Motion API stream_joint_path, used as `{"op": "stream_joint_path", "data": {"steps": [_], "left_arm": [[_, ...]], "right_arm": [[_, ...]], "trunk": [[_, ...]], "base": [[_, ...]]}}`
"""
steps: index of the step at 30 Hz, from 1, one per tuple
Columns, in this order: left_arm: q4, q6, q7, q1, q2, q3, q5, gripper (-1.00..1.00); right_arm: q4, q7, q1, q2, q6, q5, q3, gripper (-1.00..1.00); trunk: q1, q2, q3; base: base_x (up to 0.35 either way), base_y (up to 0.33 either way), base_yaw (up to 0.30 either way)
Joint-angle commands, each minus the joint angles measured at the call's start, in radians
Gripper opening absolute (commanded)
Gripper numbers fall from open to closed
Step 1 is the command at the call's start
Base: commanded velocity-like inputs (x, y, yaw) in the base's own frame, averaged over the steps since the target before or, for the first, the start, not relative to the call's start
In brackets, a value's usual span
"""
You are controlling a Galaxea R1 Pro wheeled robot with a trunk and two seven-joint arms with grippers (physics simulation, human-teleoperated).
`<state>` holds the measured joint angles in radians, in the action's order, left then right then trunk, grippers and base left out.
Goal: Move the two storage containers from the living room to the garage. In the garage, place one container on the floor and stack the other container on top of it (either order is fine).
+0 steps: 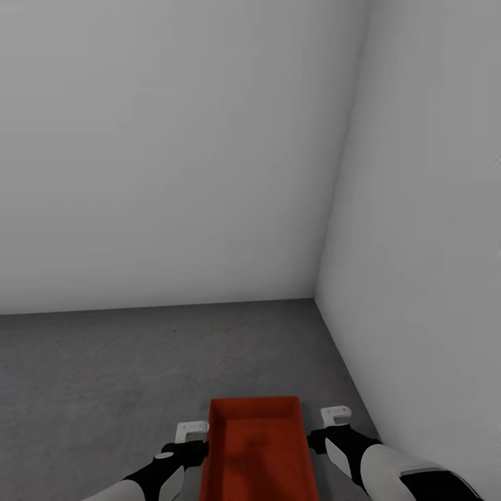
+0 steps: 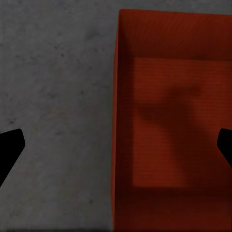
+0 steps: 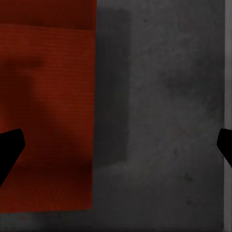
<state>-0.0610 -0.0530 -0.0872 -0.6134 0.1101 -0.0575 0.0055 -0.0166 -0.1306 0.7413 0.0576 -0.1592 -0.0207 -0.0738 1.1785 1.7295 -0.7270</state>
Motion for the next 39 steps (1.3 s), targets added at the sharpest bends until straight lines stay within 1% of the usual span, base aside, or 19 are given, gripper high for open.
{"op": "stream_joint_path", "data": {"steps": [1,9,20,35,39], "left_arm": [[0.001,-0.004,-0.002,-0.001,0.000,-0.005,0.001,1.00],[0.001,-0.004,-0.002,-0.001,0.000,-0.005,0.001,1.00],[0.001,-0.004,-0.002,0.000,0.000,-0.005,0.001,1.00],[0.002,-0.004,-0.002,-0.001,0.000,-0.005,0.001,1.00],[0.002,-0.005,-0.001,0.000,0.000,-0.005,0.001,1.00]], "right_arm": [[-0.002,-0.003,0.001,0.000,-0.003,-0.002,-0.007,1.00],[-0.002,-0.003,0.001,0.001,-0.003,-0.002,-0.007,1.00],[-0.002,-0.003,0.001,0.000,-0.003,-0.002,-0.007,1.00],[-0.002,-0.003,0.001,0.001,-0.003,-0.002,-0.007,1.00],[-0.002,-0.003,0.001,0.001,-0.003,-0.002,-0.007,1.00]], "trunk": [[0.000,0.000,-0.001],[0.000,0.000,-0.001],[0.000,0.000,-0.001],[0.000,0.000,-0.001],[0.000,0.000,-0.001]], "base": [[-0.032,0.000,0.000],[-0.089,0.000,0.000],[-0.246,0.000,0.000],[-0.029,0.002,0.000],[-0.001,0.111,0.000]]}}
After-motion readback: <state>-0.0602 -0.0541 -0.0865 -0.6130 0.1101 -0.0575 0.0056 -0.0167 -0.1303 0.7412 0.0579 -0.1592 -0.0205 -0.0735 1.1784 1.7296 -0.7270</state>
